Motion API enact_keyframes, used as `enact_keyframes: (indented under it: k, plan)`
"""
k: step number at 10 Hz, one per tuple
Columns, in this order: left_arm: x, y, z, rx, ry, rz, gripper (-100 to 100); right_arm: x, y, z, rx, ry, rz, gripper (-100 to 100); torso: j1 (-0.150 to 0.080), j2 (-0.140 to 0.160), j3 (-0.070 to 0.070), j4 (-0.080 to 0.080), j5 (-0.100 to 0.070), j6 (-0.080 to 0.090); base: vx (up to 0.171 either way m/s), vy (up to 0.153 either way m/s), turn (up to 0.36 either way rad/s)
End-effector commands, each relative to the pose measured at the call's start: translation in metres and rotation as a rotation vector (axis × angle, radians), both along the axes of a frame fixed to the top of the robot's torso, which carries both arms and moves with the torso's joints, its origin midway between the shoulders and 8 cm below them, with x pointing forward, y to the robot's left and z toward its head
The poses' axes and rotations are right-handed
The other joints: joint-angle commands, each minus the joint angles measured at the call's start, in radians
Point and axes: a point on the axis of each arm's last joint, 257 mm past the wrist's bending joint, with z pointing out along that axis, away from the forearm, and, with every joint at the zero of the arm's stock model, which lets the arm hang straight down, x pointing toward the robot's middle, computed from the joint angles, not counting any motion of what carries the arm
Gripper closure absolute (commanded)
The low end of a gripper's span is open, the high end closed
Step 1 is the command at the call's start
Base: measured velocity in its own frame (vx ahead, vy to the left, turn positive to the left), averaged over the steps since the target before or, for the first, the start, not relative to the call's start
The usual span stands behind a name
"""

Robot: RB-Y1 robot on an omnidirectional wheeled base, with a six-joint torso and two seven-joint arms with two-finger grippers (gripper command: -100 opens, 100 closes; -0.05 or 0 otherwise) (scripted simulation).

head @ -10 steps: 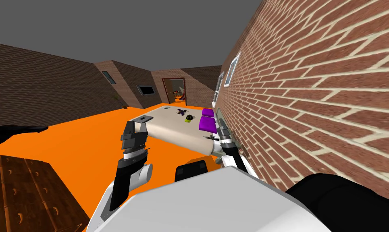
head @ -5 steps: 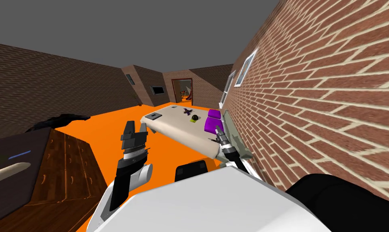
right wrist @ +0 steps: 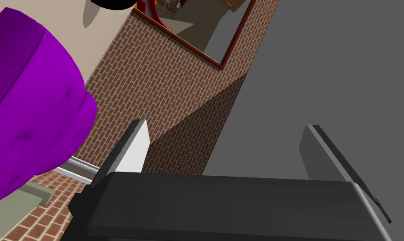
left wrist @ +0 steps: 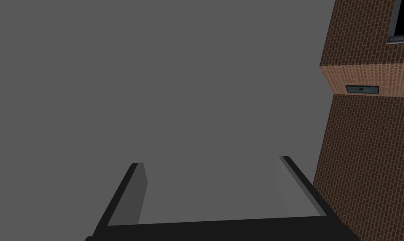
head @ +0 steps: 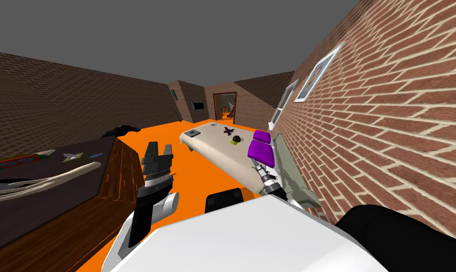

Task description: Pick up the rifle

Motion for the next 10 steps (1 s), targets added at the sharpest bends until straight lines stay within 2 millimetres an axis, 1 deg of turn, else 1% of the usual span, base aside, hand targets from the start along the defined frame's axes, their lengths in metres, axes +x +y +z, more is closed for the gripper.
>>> enact_keyframes:
  k: [1,3,4,5,6,8,9,10]
  plan:
    - [0.0,0.0,0.0,0.0,0.0,0.0,0,-0.013,-0.008,-0.015,-0.036,0.053,-0.002,-100,0.0,0.0,0.0,0.0,0.0,0.0,0.032,0.016,0.32]
    - [0.0,0.0,0.0,0.0,0.0,0.0,0,-0.05,-0.019,-0.068,-0.135,0.199,0.004,-100,0.0,0.001,0.001,0.0,0.0,0.0,0.043,0.015,0.392]
    - [0.0,0.0,0.0,0.0,0.0,0.0,0,-0.053,-0.02,-0.07,-0.135,0.206,0.002,-100,0.0,0.0,0.0,0.0,0.0,0.0,0.04,-0.002,0.187]
    - [0.0,0.0,0.0,0.0,0.0,0.0,0,-0.077,-0.026,-0.097,-0.183,0.284,0.008,-100,-0.001,0.001,0.0,0.0,0.0,0.001,0.039,0.009,0.393]
    - [0.0,0.0,0.0,0.0,0.0,0.0,0,-0.077,-0.026,-0.097,-0.183,0.284,0.008,-100,0.0,0.001,0.0,0.0,0.0,0.0,0.032,-0.001,0.176]
    - [0.0,0.0,0.0,0.0,0.0,0.0,0,-0.128,-0.037,-0.145,-0.277,0.437,0.03,-100,0.0,0.001,0.0,0.0,0.0,0.0,0.051,0.0,0.408]
    - [0.0,0.0,0.0,0.0,0.0,0.0,0,-0.158,-0.042,-0.166,-0.322,0.514,0.046,-100,-0.001,0.0,0.0,0.0,0.0,0.001,0.076,-0.005,0.446]
    - [0.0,0.0,0.0,0.0,0.0,0.0,0,-0.184,-0.045,-0.181,-0.366,0.578,0.068,-100,-0.001,-0.001,-0.001,0.0,0.0,0.0,0.076,-0.02,0.392]
